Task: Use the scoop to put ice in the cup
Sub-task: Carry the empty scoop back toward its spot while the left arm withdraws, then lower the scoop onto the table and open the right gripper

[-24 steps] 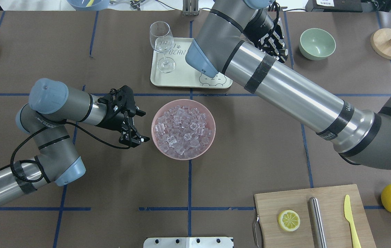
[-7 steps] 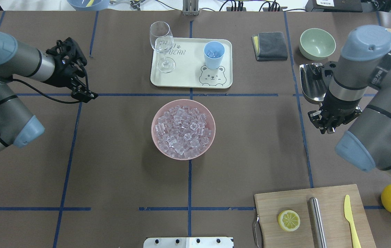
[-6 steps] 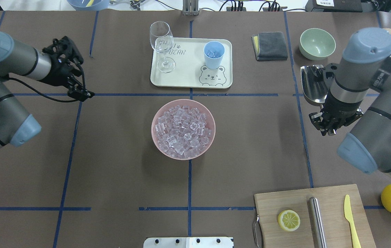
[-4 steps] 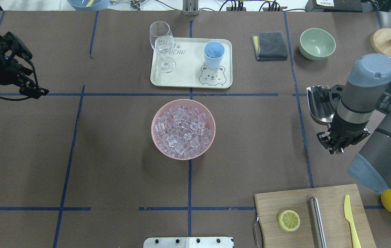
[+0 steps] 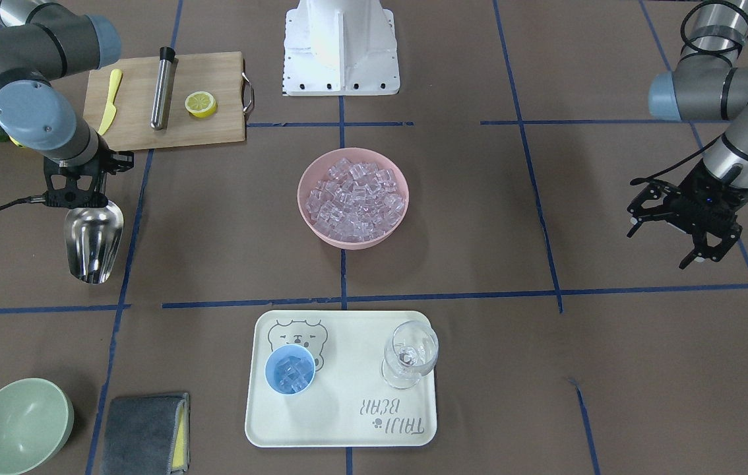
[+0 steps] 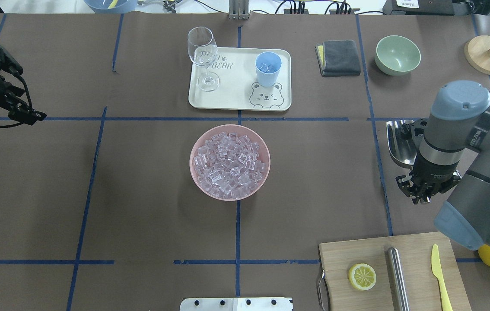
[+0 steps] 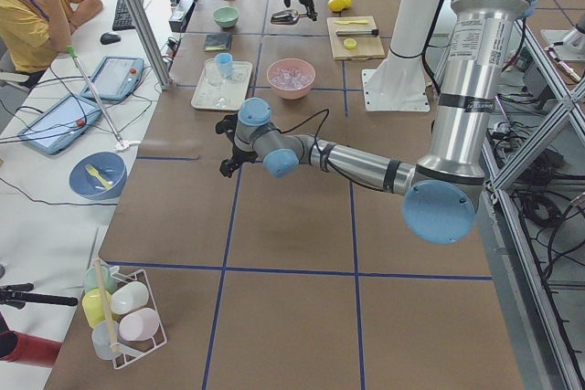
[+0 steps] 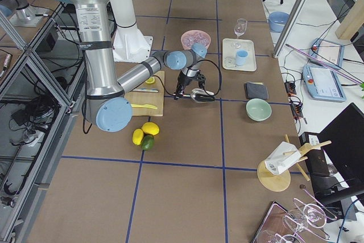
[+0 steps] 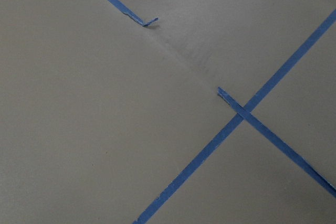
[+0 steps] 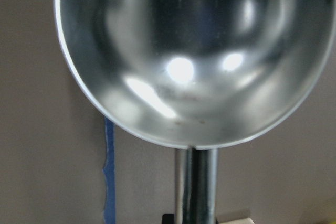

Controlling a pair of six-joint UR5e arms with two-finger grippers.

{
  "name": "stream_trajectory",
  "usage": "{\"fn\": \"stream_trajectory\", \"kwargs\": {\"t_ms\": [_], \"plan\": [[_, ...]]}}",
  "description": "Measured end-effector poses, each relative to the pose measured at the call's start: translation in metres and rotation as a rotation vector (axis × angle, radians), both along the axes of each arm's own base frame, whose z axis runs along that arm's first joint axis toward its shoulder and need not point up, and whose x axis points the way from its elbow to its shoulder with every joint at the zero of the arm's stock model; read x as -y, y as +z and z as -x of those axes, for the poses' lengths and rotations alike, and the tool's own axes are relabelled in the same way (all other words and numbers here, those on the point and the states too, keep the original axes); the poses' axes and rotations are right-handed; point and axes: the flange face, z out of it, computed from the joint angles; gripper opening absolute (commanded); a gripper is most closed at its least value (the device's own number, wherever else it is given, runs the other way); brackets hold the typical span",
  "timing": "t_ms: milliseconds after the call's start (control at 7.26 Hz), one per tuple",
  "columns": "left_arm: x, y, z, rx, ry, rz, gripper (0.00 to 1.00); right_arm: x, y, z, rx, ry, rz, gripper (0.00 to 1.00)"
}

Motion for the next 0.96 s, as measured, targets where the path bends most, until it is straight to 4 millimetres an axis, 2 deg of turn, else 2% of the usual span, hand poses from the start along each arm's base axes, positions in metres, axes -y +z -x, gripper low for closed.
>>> {"fn": "stream_trajectory", "kwargs": {"t_ms": [138,275,413,551,826,964], "plan": [[0.000,0.000,0.000,-0.001,-0.001,0.000,1.00,0.003,0.008,0.005,0.011,0.004,-0.006,0.00],[0.000,-0.001,0.001,-0.001,-0.002,-0.001,1.00,0.004,0.010,0.006,0.017,0.007,-0.011,0.21],[0.000,-0.001,0.002,-0.002,-0.004,-0.002,1.00,0.004,0.010,0.006,0.019,0.014,-0.010,0.84],[0.000,-0.001,0.003,-0.001,-0.005,-0.002,1.00,0.004,0.010,0.006,0.012,0.035,0.000,1.00],[0.002,0.004,0.006,0.015,-0.012,0.027,1.00,0.005,0.004,0.004,-0.001,0.092,0.022,1.00],[0.005,0.010,0.011,0.038,-0.022,0.068,1.00,0.008,-0.003,-0.003,0.006,0.117,0.020,1.00]]}}
